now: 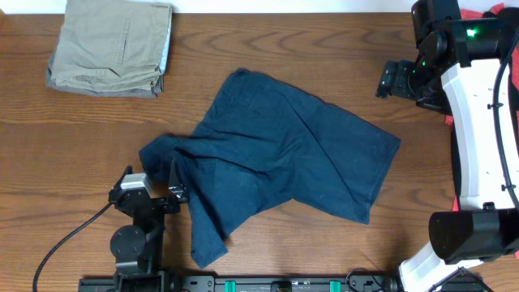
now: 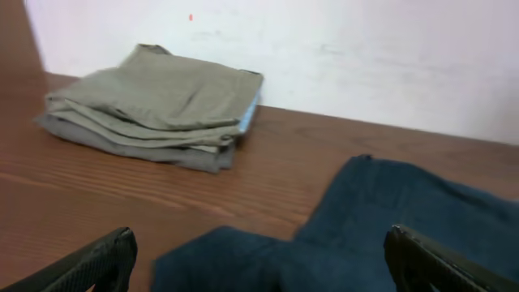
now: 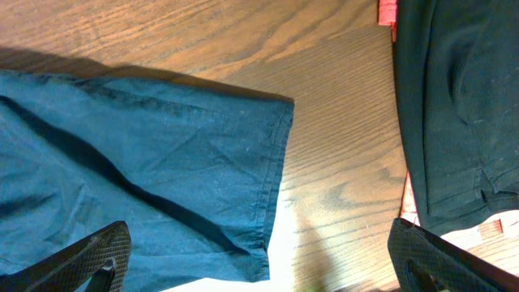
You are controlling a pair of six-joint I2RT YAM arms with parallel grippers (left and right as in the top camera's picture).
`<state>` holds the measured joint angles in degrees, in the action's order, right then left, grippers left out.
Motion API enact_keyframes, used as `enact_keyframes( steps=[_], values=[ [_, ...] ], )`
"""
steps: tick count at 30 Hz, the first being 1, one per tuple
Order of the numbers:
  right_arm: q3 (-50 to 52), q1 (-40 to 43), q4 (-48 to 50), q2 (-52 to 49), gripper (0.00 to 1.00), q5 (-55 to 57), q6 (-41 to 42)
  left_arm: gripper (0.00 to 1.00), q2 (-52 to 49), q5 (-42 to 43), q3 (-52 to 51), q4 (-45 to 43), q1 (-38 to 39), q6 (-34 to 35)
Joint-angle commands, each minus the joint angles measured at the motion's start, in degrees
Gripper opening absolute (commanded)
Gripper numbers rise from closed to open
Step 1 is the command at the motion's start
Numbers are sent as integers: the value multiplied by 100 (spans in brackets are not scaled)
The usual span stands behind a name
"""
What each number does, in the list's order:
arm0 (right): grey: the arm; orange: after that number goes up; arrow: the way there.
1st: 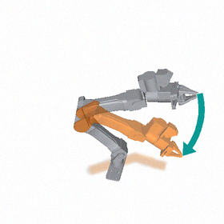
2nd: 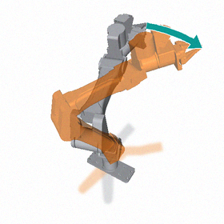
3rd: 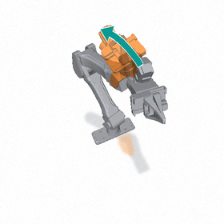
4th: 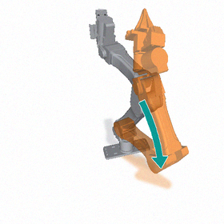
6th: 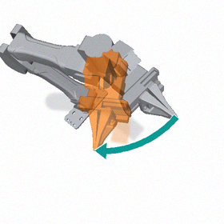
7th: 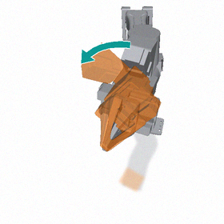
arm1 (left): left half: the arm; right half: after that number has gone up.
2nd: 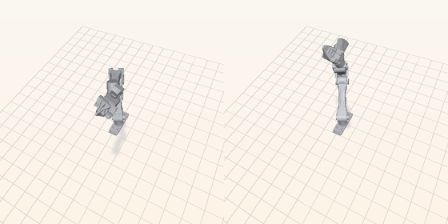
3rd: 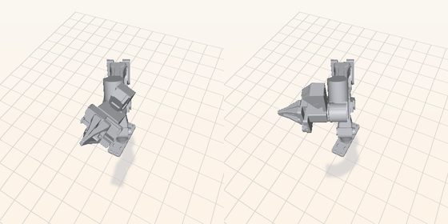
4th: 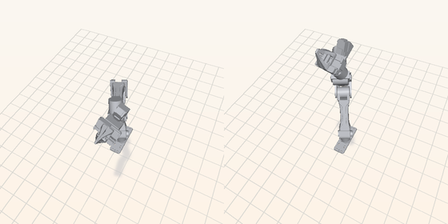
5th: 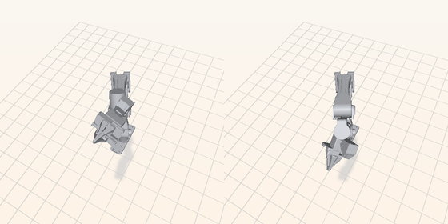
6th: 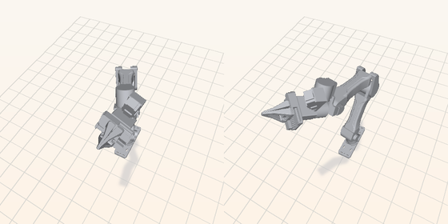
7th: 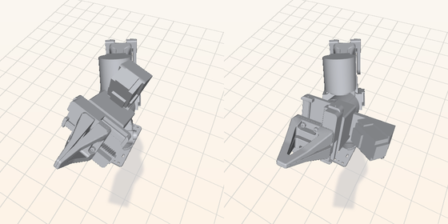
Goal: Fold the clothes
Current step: 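Move the left gripper to the pants' left edge and grasp it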
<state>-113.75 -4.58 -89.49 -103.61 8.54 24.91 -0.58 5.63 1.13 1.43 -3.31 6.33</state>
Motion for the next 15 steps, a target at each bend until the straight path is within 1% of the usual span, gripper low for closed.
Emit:
enact_keyframes(
  steps=[1, 4, 6, 9, 11, 13, 15],
  values=[
    [-44, 39, -61, 35, 99, -157, 76, 98, 20, 1056, -83, 136, 13, 1296],
    [-44, 37, -52, 35, 99, -214, 76, 98, 13, 1598, -83, 109, 13, 2380],
    [-44, 37, -57, 35, 99, -216, 76, 98, -39, 2044, -83, 72, 13, 2647],
    [-44, 39, -57, 35, 99, -216, 76, 98, -83, 2623, -83, 66, 13, 2621],
    [-44, 39, -111, 35, 99, -238, 76, 98, -85, 3005, -55, 68, 13, 2385],
    [-44, 37, -210, 35, 99, -411, 70, 98, -105, 3115, 46, 98, 11, 2129],
    [-44, 17, -205, 35, 99, -651, -186, 98, -205, 3040, 275, 232, 11, 1932]
  ],
)
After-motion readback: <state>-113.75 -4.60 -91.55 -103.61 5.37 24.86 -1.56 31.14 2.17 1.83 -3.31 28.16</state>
